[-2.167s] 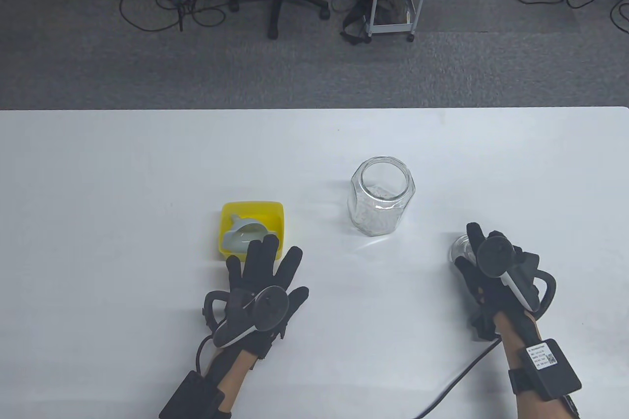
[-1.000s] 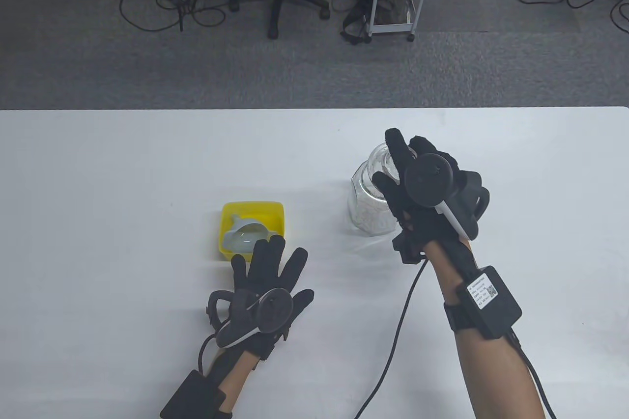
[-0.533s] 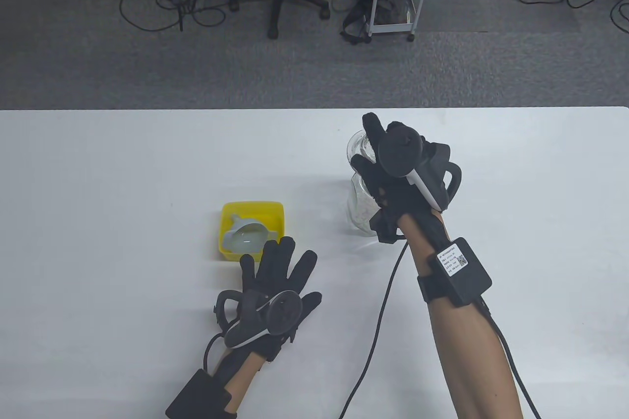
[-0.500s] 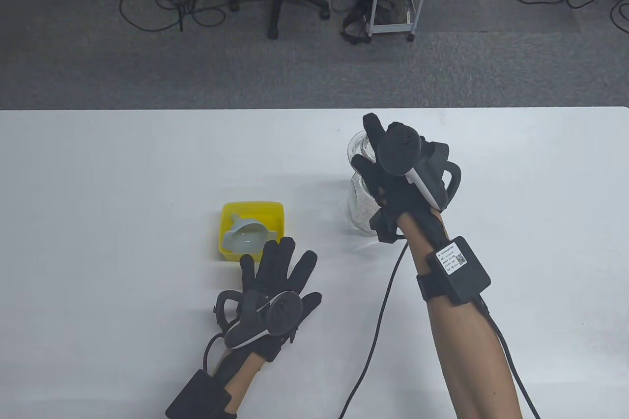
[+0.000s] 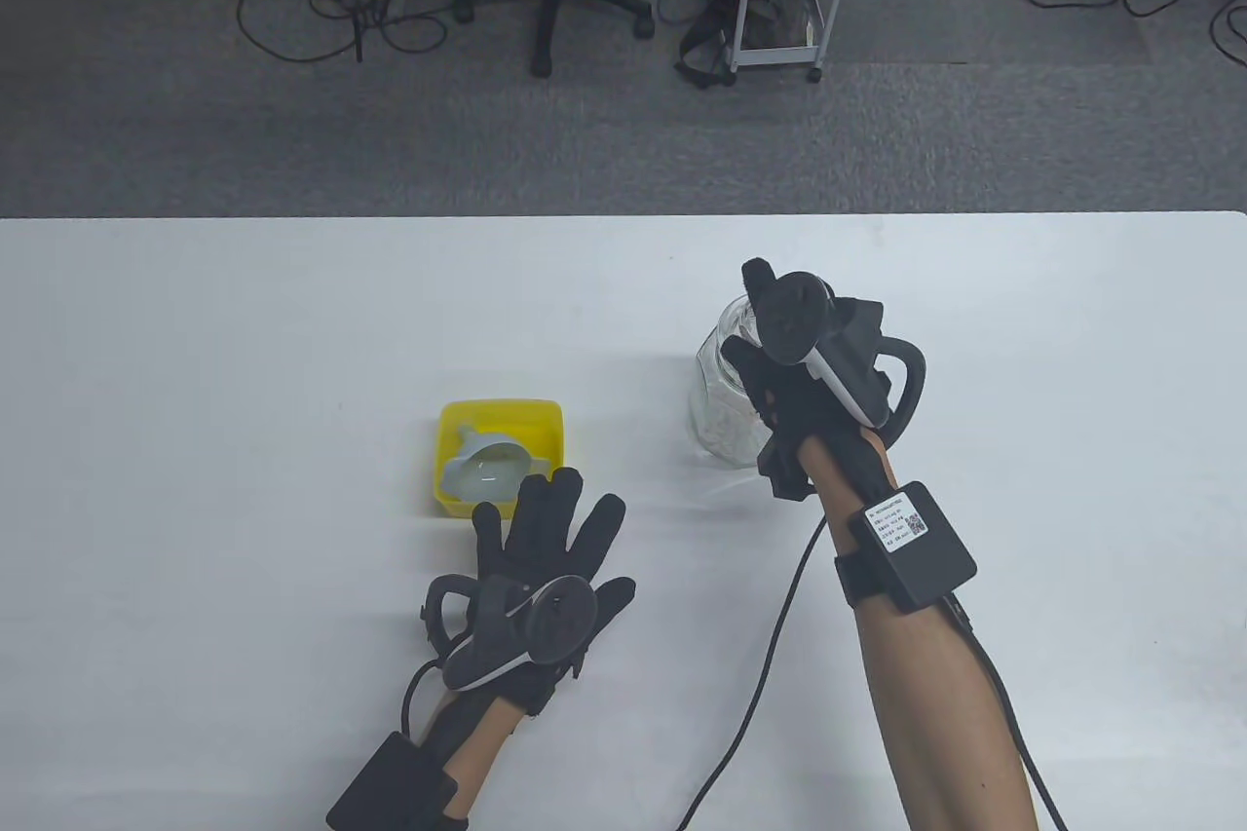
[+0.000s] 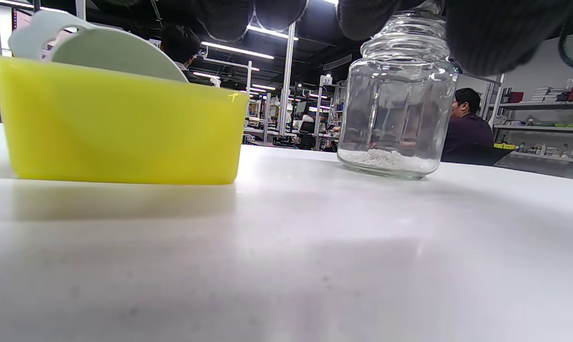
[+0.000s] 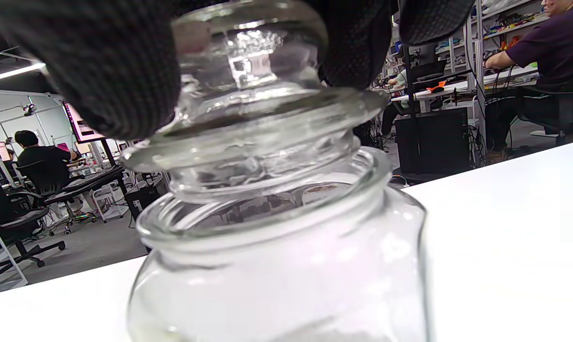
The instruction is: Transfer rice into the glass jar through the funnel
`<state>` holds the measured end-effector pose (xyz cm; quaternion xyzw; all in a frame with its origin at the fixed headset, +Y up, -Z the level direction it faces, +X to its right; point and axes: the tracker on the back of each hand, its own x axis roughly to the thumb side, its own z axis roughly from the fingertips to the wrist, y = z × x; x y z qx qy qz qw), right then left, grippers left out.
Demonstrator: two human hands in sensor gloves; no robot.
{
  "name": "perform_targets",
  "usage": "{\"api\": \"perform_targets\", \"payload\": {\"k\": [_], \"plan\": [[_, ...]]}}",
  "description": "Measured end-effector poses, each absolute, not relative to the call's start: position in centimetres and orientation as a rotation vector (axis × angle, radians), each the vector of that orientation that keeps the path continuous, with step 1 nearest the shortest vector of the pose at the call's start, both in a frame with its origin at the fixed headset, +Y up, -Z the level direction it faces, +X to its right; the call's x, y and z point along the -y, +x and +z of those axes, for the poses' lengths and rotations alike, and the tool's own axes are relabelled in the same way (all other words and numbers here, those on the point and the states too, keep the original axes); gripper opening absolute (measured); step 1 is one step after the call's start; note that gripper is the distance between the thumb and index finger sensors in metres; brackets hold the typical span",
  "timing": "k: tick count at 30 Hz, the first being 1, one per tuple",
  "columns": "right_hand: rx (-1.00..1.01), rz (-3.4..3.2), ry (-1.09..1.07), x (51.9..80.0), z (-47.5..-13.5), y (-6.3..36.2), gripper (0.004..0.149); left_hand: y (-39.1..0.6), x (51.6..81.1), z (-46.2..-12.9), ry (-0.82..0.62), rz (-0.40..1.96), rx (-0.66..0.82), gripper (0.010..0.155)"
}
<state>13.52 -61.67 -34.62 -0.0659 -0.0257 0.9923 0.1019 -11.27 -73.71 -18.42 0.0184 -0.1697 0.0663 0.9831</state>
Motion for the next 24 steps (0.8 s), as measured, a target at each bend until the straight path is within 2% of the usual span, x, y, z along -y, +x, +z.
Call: {"api": "perform_targets", "payload": {"k": [24], "plan": [[0.058,2.936,-0.204,63.1,-34.4,13.3,0.075,-11.4,73.8,-18.3,0.031,0.13,0.343,0.077]]}}
